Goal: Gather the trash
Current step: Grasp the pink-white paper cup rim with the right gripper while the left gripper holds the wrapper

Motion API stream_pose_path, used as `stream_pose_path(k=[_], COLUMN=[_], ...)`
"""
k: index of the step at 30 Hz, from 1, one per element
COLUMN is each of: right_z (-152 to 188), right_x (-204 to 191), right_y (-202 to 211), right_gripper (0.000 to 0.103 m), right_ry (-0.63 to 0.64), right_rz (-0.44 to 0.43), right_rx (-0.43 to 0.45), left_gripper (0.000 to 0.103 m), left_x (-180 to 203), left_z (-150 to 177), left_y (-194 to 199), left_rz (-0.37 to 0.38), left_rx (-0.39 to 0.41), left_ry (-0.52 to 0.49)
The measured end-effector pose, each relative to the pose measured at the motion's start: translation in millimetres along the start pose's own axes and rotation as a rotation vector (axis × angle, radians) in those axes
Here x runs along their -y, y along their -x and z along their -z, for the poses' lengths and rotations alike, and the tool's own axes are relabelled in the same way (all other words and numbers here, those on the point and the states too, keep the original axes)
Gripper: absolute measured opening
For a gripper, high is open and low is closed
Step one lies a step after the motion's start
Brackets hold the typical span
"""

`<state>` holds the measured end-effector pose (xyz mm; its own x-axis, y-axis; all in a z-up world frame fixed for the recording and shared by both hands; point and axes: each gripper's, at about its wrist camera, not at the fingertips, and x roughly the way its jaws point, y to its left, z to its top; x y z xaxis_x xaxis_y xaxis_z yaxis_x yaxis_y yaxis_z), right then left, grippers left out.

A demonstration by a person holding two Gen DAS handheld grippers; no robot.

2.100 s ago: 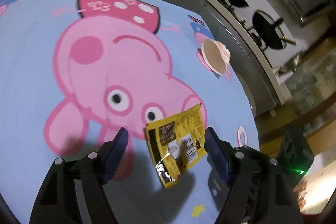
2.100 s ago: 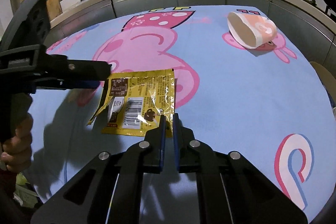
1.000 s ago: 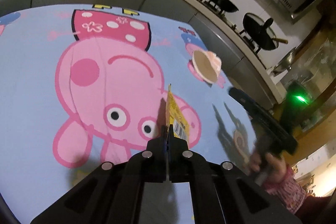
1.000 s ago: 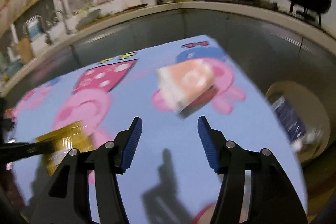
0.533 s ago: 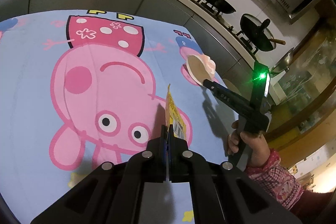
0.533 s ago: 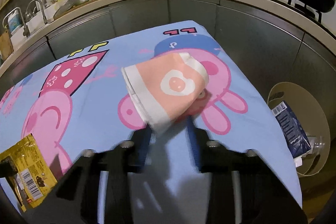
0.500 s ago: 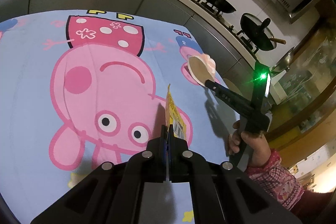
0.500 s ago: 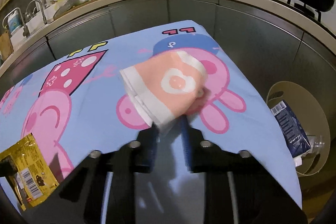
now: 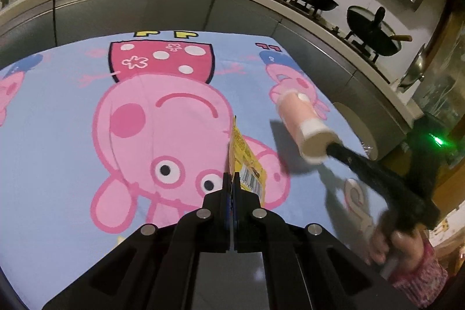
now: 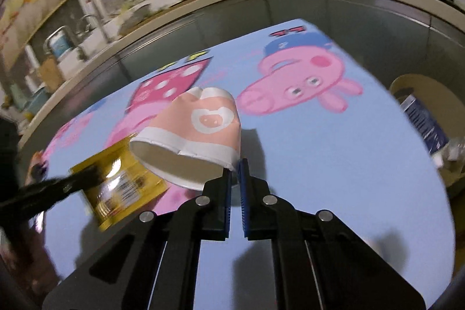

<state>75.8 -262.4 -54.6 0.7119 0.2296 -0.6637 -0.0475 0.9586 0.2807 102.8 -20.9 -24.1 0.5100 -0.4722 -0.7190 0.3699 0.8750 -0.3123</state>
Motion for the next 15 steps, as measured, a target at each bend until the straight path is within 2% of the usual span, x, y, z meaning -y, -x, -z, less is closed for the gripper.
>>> stream_pose_path(k=[6,15], right_z=[21.2,21.0], right_x=[-22.1,-21.3], right_y=[18.9,40.9], right_gripper=[0.005,0.005], right_ry=[-0.004,-0.013], right_rz=[-0.086,-0.094], right_rx=[-0.024,0.020], left_gripper=[0.001,0.001], left_x=[2.1,11.7], left_z=[4.6,5.0], left_y=[5.6,14.6], left_rz=[-0.030,-0.053], left_rx=[0.012,0.031], left_ry=[-0.009,-0.035])
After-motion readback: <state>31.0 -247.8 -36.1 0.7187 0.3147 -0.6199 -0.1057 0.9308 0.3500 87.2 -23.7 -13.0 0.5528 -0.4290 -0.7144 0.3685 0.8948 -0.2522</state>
